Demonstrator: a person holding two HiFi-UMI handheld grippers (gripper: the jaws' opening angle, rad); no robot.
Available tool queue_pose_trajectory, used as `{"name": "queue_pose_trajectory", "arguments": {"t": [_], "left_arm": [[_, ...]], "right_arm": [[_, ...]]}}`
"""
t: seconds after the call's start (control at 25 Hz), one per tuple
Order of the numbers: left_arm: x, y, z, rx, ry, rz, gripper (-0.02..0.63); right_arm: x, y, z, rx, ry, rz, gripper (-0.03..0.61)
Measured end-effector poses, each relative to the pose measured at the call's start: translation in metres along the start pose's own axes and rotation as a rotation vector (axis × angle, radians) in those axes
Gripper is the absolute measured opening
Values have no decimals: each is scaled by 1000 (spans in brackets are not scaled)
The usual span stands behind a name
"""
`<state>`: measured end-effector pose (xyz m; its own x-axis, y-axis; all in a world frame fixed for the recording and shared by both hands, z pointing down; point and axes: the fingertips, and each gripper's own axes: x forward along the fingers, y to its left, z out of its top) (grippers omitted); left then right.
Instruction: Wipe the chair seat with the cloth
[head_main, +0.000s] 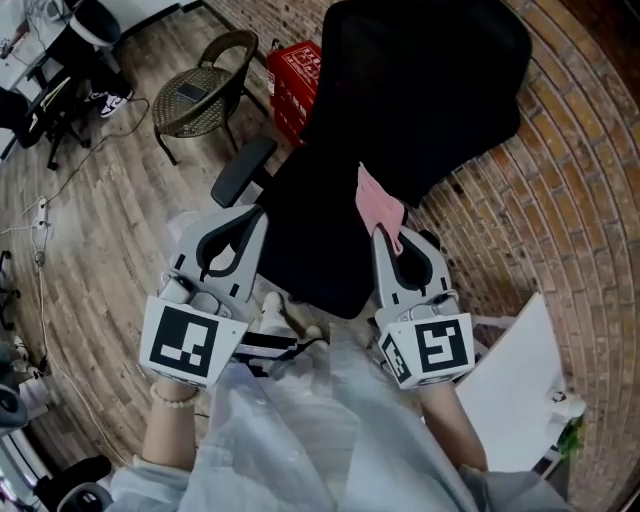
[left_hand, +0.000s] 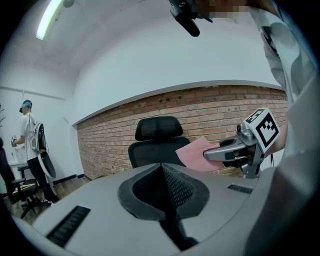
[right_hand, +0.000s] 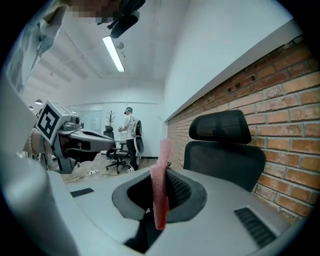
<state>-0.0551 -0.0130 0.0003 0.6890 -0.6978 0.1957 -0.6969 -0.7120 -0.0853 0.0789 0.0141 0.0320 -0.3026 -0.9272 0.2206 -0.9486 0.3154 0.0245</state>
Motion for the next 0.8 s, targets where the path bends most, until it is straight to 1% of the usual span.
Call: {"name": "queue_pose_trajectory", "arguments": {"t": [0.2, 0.36, 0.64, 0.8], "left_arm": [[-4, -6, 1, -4, 8, -12, 18], [-6, -13, 0, 20, 14, -16, 18], [-12, -20, -1, 33, 16, -23, 18], [-14, -26, -4, 34, 18, -20, 18]], "right_arm": [[-7, -3, 7, 46, -19, 3, 54], [-10, 1, 5, 40, -17, 19, 54], [-14, 9, 2, 41, -12, 26, 54], [-18, 11, -2, 21, -7, 32, 54]]}}
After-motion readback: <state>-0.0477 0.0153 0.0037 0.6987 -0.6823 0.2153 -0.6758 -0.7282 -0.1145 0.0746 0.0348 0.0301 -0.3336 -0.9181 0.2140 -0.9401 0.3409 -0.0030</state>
